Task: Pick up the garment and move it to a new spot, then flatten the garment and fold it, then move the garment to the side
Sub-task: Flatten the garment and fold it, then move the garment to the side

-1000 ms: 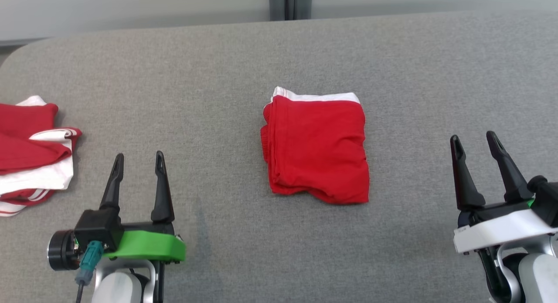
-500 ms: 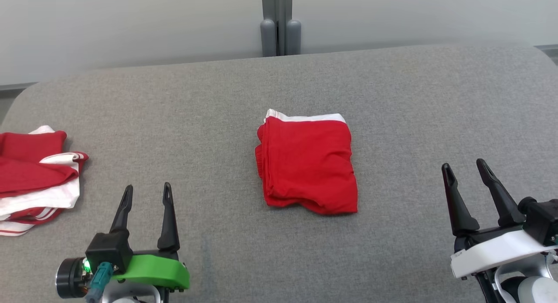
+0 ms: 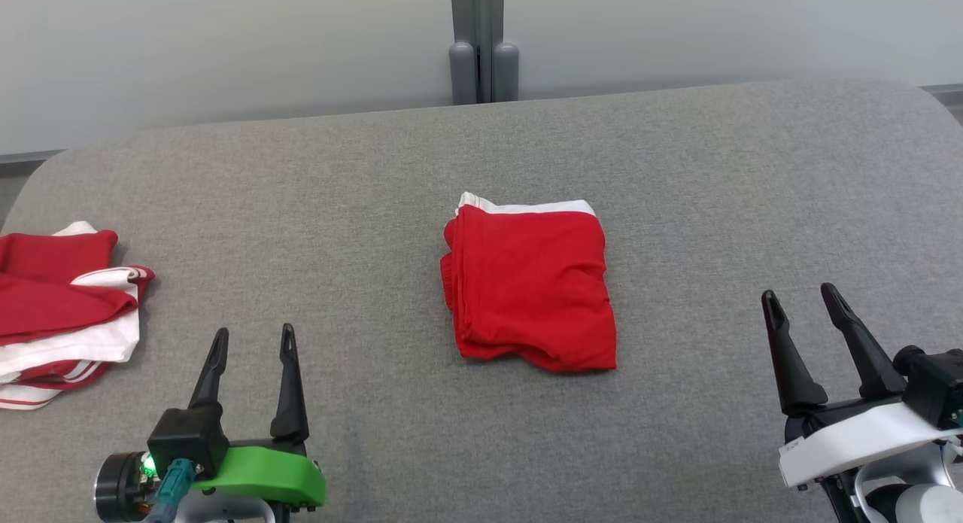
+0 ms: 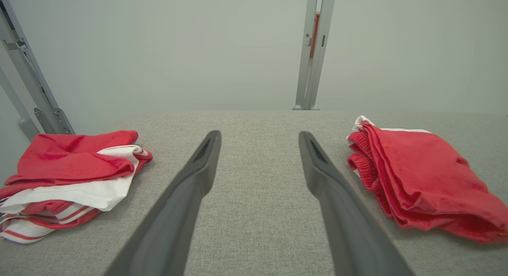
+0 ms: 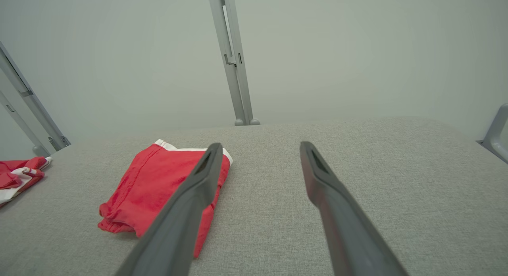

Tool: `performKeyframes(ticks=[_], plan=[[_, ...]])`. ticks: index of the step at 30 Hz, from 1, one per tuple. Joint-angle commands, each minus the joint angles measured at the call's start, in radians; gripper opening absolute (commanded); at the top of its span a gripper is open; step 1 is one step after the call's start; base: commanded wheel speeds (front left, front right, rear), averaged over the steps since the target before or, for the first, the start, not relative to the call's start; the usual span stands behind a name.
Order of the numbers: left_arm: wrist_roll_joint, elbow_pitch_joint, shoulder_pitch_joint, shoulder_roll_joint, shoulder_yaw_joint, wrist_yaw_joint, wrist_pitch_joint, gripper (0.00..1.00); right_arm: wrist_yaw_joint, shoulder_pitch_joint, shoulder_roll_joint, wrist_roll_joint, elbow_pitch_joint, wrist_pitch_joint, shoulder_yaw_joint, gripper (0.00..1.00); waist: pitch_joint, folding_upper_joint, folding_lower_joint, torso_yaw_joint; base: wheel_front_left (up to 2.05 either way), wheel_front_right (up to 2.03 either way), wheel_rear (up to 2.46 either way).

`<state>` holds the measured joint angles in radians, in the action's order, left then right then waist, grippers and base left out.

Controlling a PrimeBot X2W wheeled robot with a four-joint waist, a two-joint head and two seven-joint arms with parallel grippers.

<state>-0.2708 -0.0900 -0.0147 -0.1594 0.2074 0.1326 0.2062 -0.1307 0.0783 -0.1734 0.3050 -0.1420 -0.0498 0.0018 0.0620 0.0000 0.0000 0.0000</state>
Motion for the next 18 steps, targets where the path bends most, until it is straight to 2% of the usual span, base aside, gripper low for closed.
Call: performKeyframes(ticks=[1,9,18], plan=[[-0.006,0.002,0.007,-0.007,0.0,0.007,0.001,1.0,0.0,0.013,-0.001,0.003,-0.005,0.001,-0.003,1.0,0.001,0.0,0.0,0.002,0.0,0.0,0.0],[-0.003,0.014,-0.029,-0.007,0.006,0.007,0.009,1.0,0.0,-0.002,-0.008,0.001,-0.007,0.012,-0.005,1.0,0.031,0.0,0.0,0.024,0.0,0.0,0.0],[0.01,0.031,-0.131,0.004,0.012,-0.008,0.035,1.0,0.0,-0.118,-0.044,0.028,0.06,0.027,0.072,1.0,0.179,0.0,0.0,0.089,0.0,0.0,0.0]])
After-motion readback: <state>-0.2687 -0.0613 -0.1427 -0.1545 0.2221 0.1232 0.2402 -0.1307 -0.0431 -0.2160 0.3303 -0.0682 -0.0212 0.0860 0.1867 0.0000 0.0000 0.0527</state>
